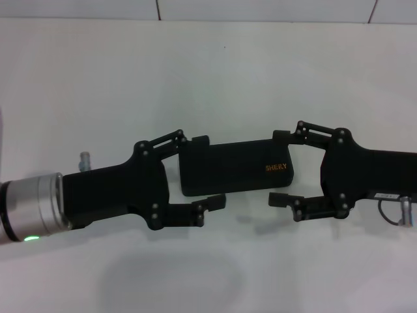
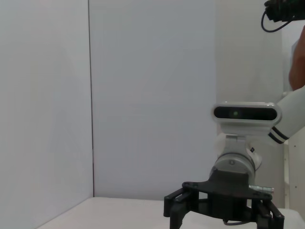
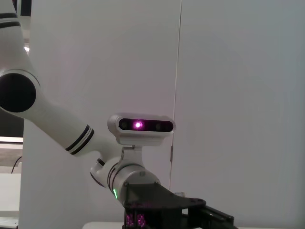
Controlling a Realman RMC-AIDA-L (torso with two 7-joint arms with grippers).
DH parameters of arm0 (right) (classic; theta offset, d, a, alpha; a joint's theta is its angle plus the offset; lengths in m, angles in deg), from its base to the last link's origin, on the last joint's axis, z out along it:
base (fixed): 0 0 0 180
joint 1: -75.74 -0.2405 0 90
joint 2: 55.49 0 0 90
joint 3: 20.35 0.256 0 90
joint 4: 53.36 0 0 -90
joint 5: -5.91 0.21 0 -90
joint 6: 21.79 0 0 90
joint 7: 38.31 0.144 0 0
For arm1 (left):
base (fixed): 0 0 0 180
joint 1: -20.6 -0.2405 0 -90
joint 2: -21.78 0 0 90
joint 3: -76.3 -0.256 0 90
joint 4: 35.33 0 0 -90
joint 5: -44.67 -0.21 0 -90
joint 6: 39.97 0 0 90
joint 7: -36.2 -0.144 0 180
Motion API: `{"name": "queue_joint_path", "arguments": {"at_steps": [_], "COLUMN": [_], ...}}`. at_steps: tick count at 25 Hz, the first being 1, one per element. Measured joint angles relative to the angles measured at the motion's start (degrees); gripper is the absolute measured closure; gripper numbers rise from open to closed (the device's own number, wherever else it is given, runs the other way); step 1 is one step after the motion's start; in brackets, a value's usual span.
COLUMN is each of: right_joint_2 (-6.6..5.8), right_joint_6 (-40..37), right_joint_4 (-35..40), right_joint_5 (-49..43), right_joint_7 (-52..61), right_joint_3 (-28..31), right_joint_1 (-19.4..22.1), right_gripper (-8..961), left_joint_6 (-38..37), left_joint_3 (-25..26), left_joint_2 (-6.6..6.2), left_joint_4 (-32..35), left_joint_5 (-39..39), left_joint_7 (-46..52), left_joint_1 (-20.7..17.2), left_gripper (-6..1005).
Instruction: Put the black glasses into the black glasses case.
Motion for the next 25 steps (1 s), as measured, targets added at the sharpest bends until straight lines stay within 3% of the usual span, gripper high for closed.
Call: {"name": "queue_joint_path", "arguments": {"at_steps": [9,15,25], "right_joint_2": [0.14,0.17,-0.01], "right_joint_6": [0.9,1.4,2.7], "right_joint_4": [-2.2,-2.1,-1.4], "right_joint_5": [-0.2,-0.4,0.0], "right_joint_7": [-2.2,-2.2,-2.3], "right_joint_3": [-0.1,-1.7,-4.8], "right_joint_1": [-0.9,-1.0,-1.4], "right_gripper": [77,77,77], "left_joint_6": [-0.3,-3.6,-4.0], "left_joint_3": [0.8,5.0,5.2], "left_joint_2": [-0.44,-1.13,-1.78], "left_joint_4": [-0.3,0.1,0.2], "left_joint_5": [-0.3,-0.3,-0.8], "left_joint_7": [-1.5,-2.1,-2.2], "left_joint_1": [-0.6,-2.3,-3.3], "left_gripper": [110,110,110]}}
